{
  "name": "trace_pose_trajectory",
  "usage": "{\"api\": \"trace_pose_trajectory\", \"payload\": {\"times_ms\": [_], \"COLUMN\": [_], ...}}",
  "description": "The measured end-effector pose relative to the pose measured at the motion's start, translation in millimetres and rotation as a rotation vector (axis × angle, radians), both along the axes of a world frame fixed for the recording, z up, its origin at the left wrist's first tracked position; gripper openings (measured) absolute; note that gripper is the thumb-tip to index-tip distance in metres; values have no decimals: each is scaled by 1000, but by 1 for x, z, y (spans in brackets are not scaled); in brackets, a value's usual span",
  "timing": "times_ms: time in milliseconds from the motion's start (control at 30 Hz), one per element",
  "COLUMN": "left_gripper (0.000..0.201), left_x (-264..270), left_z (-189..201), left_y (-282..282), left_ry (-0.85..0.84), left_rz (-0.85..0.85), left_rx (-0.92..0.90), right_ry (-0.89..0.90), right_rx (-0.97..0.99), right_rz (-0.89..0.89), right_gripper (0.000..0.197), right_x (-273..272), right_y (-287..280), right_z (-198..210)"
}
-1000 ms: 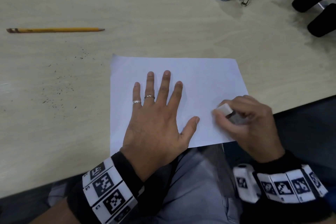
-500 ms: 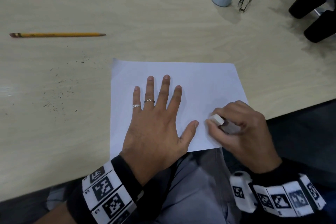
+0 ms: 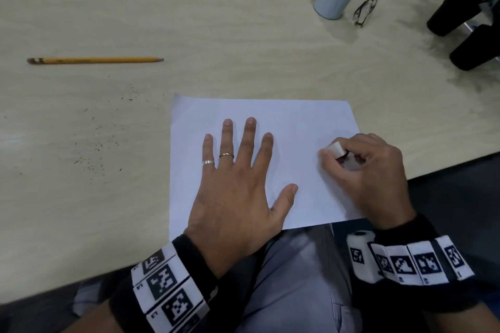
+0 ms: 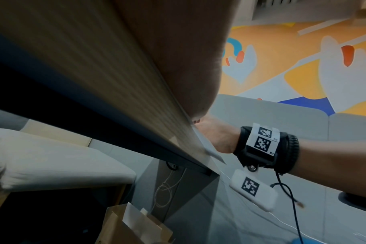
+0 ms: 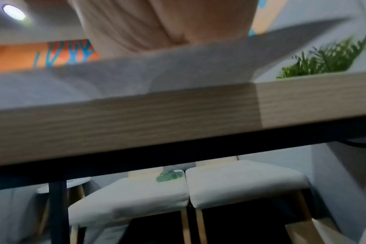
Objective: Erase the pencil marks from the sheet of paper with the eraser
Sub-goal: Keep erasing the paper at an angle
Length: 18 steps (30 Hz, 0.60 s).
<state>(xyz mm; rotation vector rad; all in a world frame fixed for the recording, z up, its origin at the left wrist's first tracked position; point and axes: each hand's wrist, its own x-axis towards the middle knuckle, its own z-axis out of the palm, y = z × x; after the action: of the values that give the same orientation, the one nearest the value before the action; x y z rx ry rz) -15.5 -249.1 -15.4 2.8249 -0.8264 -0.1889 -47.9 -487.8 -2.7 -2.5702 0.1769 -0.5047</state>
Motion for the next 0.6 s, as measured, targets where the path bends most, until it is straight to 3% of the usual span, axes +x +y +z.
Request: {"api": "trace_pose_trajectory", "payload": {"times_ms": [133, 267, 433, 600], "left_gripper": [93, 94, 93, 92], "left_x": [0, 0, 0, -1], "left_z": [-1, 0, 0, 2], "left_y": [-1, -1, -1, -1], "left_ry": [1, 3, 8, 4], "left_rz": [4, 4, 8, 0], "left_rx": [-4, 6, -1, 1], "right_ry": [53, -16, 13, -30], "right_rx": [20, -21, 16, 29], "right_rz": [164, -73, 95, -98], "right_gripper": [21, 30, 25, 27], "right_x": [-11, 7, -11, 1], "right_y": [36, -3, 25, -15], "right_z": [-1, -5, -6, -1]}}
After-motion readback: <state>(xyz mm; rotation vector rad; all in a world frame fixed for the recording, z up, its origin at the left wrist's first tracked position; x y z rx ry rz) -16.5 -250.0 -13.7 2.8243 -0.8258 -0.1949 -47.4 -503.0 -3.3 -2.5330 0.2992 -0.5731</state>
